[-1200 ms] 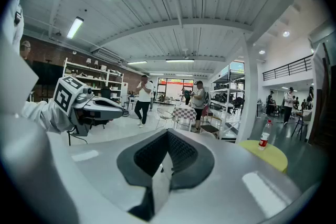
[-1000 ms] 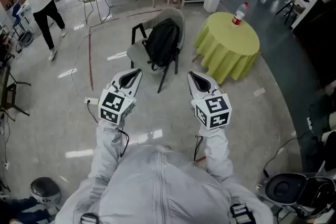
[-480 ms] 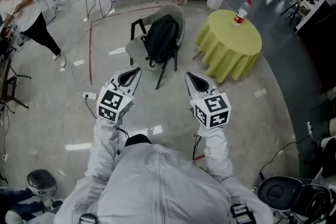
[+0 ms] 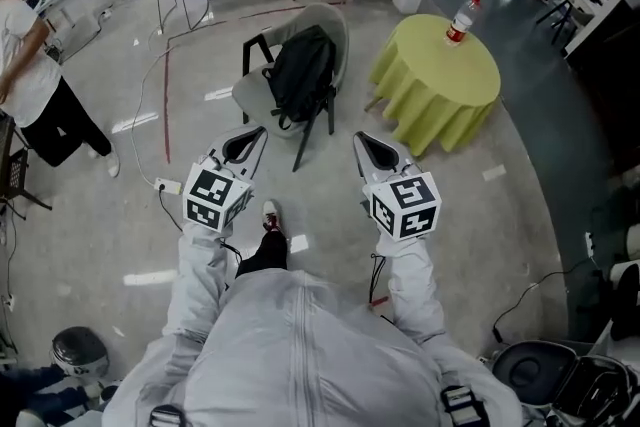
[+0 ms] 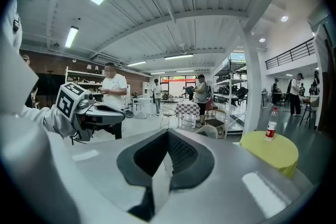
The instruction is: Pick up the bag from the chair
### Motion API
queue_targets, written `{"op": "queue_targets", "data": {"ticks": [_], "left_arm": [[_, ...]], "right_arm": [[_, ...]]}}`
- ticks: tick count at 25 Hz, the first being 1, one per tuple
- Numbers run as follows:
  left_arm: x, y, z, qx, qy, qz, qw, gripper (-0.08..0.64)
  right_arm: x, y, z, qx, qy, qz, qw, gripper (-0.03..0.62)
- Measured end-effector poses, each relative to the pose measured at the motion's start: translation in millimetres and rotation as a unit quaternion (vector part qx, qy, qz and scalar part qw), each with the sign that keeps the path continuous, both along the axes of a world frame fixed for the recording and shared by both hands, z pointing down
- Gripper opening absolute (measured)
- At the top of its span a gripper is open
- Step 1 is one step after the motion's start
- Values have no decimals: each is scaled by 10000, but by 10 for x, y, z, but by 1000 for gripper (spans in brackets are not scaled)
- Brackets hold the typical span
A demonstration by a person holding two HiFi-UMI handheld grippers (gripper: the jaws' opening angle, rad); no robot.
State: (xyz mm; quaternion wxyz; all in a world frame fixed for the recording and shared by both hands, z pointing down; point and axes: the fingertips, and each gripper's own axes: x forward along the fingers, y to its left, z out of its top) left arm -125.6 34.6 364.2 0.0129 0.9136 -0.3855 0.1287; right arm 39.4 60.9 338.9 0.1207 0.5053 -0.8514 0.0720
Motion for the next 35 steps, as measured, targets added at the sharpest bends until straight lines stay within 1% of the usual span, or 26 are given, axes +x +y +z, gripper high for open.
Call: {"op": "queue_targets", "data": {"ticks": [2,5,6,8,13,17,22,30,35], "left_arm": [[407,270,126,36,-55,-40,10000,5],[1136,803,206,115,-128,-108,9998,5],[1304,892,228,141,-145,-128,9997,5],[1438,844,278,173,-153,-145,9996,5],[1292,155,314,7,-66,-155,9999,5],[1299,-294,388,-82,-41,-18,10000,5],[1204,-812,506,-203,-27,85,9998,5],[1066,-1408,594,-253,-4,214,9995,5],[963,-1678,643,-394,66,97,9992,5]], "right_arm": [[410,265,142,35,-59,-23,10000,11],[1155,759,234,111,-123,-29,9999,11],[1336,838,253,139,-122,-11,9998,11],[1487,800,289,183,-98,-1,9998,11],[1319,203,250,155,-120,40,9998,11],[1276,-211,267,114,-132,166,9997,11],[1196,-641,387,-46,-130,352,9993,11],[1080,-1168,478,-148,-44,584,9982,11],[1042,-1359,503,-226,-26,662,9975,11]]}}
